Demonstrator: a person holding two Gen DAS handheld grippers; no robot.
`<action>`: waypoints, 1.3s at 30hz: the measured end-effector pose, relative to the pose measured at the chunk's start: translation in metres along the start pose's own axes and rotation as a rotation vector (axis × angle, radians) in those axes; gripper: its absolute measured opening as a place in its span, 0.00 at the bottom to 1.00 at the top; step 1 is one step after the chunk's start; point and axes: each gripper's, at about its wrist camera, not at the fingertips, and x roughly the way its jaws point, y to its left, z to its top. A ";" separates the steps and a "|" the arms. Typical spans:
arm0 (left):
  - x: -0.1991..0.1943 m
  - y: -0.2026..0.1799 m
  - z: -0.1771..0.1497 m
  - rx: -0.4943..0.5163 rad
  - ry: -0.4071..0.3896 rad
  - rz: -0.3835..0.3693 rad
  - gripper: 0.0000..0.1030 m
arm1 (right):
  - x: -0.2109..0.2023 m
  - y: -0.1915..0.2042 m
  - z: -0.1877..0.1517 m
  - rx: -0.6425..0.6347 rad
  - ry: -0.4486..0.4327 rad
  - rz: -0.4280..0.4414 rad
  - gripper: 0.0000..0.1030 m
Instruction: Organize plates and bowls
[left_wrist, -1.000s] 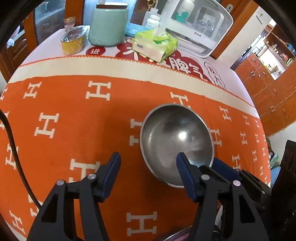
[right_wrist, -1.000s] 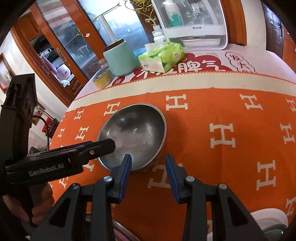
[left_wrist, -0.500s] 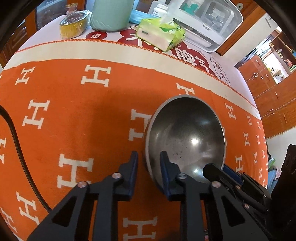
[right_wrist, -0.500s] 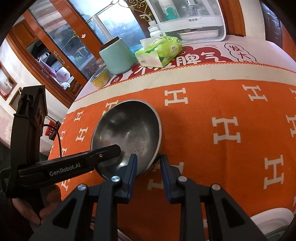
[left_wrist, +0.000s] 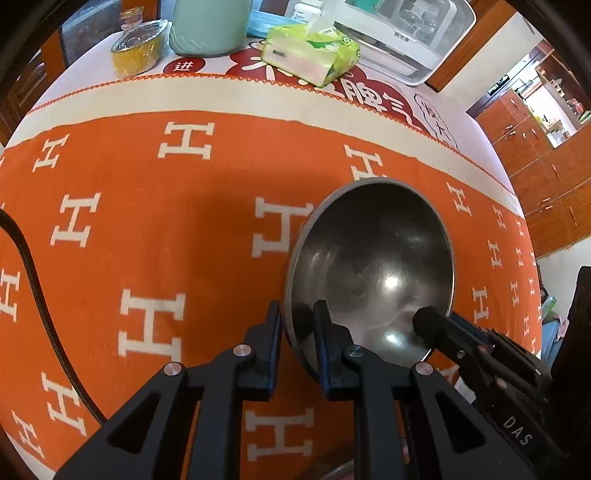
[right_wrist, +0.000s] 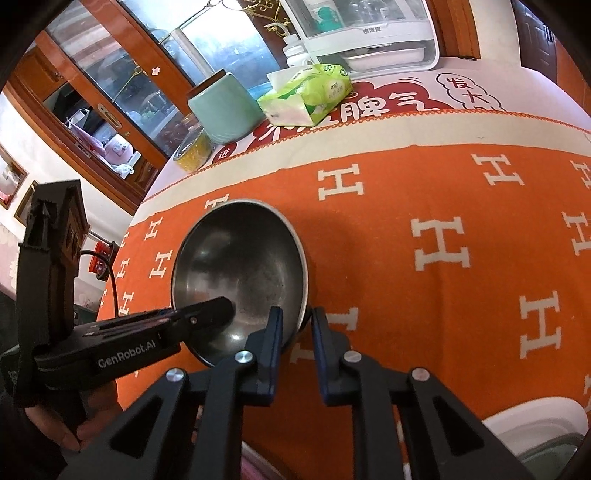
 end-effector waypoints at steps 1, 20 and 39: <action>-0.002 0.000 -0.002 0.000 -0.003 -0.004 0.14 | -0.002 0.001 -0.001 -0.002 -0.002 -0.001 0.15; -0.069 -0.028 -0.033 0.081 -0.107 -0.028 0.16 | -0.061 0.018 -0.018 -0.040 -0.097 0.003 0.15; -0.102 -0.047 -0.087 0.079 -0.124 -0.007 0.17 | -0.101 0.023 -0.043 -0.104 -0.064 0.032 0.15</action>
